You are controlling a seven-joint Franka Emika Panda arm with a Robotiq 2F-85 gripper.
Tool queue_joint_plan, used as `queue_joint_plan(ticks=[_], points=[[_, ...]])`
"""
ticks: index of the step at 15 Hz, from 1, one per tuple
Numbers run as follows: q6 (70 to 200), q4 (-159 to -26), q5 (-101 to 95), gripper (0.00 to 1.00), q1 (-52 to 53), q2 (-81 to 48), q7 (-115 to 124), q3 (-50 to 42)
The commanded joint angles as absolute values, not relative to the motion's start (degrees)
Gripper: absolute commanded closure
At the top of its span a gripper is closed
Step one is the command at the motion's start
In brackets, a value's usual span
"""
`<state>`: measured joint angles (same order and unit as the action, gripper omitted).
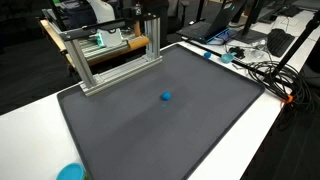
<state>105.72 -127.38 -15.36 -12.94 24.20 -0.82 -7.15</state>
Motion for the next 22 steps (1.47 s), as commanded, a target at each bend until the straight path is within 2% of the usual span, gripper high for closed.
queue_joint_plan(ticks=[1,14,22], points=[[105.46,-127.18,-15.64,0.0,-12.11,24.18,-0.61,-7.84],[106.17,-127.79,-15.0,0.0,-11.83,24.45,-0.01,-7.69],[107.11,-132.5,-7.3,0.0,-5.41,25.57,-1.87,-5.61]])
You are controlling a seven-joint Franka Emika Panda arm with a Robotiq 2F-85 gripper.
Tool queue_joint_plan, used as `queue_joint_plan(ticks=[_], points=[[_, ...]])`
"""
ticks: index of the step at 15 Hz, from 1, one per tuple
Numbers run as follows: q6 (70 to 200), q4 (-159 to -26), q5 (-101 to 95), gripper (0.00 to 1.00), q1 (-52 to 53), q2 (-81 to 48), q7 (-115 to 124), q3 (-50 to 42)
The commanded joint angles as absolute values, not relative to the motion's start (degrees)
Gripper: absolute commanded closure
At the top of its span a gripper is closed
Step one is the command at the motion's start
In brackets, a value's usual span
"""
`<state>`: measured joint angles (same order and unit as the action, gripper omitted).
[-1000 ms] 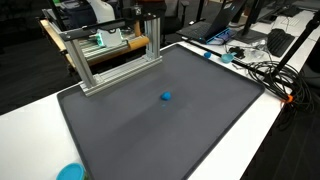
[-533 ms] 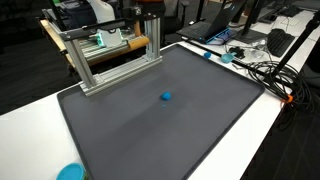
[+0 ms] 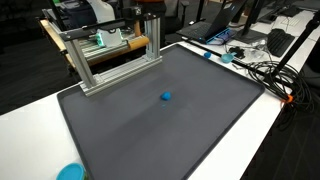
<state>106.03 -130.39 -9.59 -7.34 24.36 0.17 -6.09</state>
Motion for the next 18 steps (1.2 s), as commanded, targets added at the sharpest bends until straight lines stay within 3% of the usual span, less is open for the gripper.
queue_joint_plan(ticks=[1,12,18], points=[[107.01,-132.97,-6.87,0.0,-4.51,25.73,-3.25,-5.45],[106.14,-133.39,-7.06,0.0,-3.14,25.08,-4.22,-4.49],[114.27,-141.17,-0.94,0.0,-2.64,32.01,2.48,-3.26]])
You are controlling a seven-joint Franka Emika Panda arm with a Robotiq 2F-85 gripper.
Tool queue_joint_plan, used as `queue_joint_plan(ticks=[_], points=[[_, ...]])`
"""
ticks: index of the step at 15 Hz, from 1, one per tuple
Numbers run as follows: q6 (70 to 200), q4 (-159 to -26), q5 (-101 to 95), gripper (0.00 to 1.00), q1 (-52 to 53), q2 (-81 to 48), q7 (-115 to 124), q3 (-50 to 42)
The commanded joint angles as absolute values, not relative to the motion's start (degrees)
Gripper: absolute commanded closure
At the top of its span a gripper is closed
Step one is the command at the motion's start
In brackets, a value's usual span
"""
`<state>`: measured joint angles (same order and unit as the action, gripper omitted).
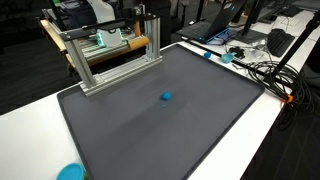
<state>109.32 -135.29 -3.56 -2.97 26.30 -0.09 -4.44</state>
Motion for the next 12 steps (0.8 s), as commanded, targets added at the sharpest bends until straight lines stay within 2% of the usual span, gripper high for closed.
queue_joint_plan(ticks=[1,4,5,12], points=[[115.92,-142.71,-1.54,0.0,-2.57,33.03,2.82,-2.5],[119.57,-147.37,-2.91,0.0,-2.68,34.28,7.68,1.11],[116.56,-143.23,-2.7,0.0,-2.78,31.75,4.2,-0.64],[119.59,-148.46,-0.53,0.0,-2.22,36.13,6.11,-0.37]])
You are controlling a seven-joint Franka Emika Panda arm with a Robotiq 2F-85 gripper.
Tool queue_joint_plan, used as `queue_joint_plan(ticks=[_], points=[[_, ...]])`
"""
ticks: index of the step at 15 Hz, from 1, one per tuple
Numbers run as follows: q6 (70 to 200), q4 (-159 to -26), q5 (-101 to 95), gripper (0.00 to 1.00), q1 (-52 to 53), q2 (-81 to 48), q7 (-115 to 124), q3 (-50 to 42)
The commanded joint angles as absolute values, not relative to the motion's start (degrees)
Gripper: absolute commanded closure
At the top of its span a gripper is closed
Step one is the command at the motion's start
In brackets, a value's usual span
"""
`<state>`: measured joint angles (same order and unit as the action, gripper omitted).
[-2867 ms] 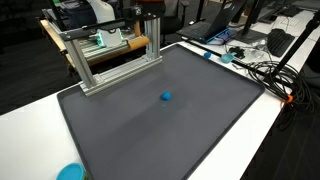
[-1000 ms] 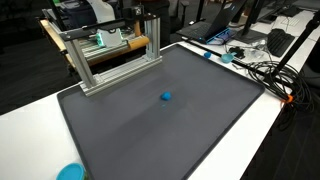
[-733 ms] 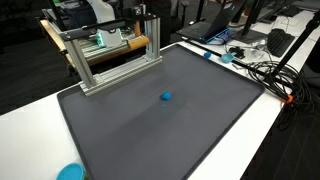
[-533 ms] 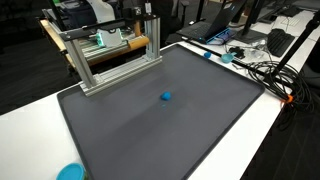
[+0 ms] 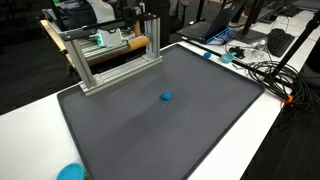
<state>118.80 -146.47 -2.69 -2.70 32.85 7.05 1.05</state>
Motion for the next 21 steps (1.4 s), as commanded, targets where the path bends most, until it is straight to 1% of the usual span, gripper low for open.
queue_joint_plan(ticks=[1,5,6,21], points=[[119.61,-149.47,0.59,0.0,-1.65,37.54,5.4,-0.89],[119.88,-153.31,2.73,0.0,0.06,42.17,1.64,-1.33],[118.64,-149.84,1.01,0.0,-1.38,38.16,3.62,-0.41],[118.17,-151.51,0.53,0.0,-1.25,36.97,3.75,0.35]])
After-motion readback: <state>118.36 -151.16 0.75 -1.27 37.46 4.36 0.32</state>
